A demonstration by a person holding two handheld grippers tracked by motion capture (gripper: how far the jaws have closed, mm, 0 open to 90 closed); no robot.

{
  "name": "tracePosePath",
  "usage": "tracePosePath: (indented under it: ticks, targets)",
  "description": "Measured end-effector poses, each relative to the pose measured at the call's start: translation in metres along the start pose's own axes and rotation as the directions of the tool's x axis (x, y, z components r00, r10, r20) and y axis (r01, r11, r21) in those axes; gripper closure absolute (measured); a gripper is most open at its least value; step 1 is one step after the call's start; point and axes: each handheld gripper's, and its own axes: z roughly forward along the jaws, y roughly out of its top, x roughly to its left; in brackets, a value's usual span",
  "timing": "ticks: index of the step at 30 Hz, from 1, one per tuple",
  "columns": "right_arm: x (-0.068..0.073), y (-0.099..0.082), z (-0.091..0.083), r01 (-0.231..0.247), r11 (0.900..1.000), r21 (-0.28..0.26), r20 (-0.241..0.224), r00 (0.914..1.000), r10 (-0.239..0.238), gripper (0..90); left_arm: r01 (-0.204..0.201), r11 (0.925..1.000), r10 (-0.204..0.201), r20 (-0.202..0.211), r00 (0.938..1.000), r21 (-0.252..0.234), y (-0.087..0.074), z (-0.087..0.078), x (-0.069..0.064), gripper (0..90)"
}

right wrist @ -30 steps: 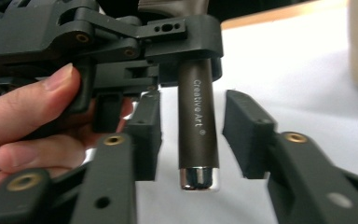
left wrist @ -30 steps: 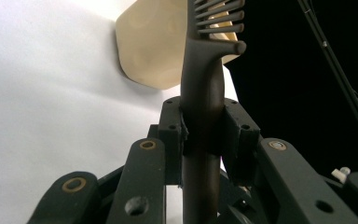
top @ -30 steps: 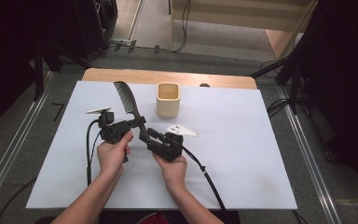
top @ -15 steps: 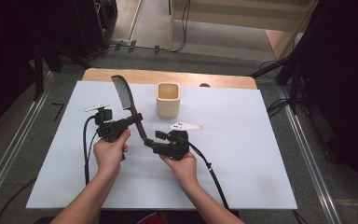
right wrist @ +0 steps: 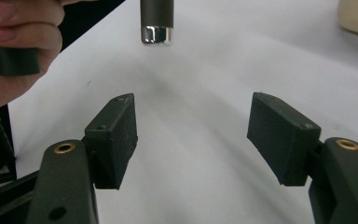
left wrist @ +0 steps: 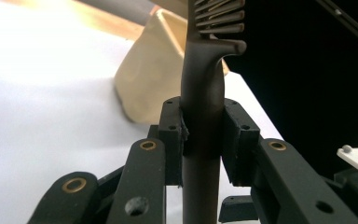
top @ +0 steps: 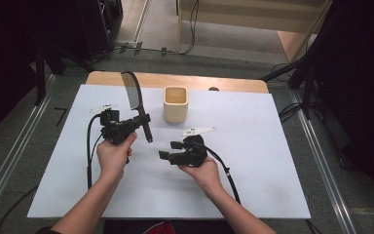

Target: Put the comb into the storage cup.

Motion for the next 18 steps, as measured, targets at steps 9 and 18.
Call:
tracePosePath:
  ticks: [9, 18]
  targets:
    - [-0.009, -0.002, -0.018, 0.082, 0.9951, 0.055, -0.036, 0.9962, -0.080, 29.8, -0.108, 0.9937, 0.109, 0.036, 0.9934, -0.029, 0.009, 0.003, -0.006, 73.4]
    - [-0.015, -0.006, -0.029, 0.095, 0.9923, 0.080, -0.054, 0.9944, -0.091, 29.7, -0.186, 0.9822, 0.187, 0.063, 0.9802, -0.025, 0.016, 0.009, -0.013, 73.5]
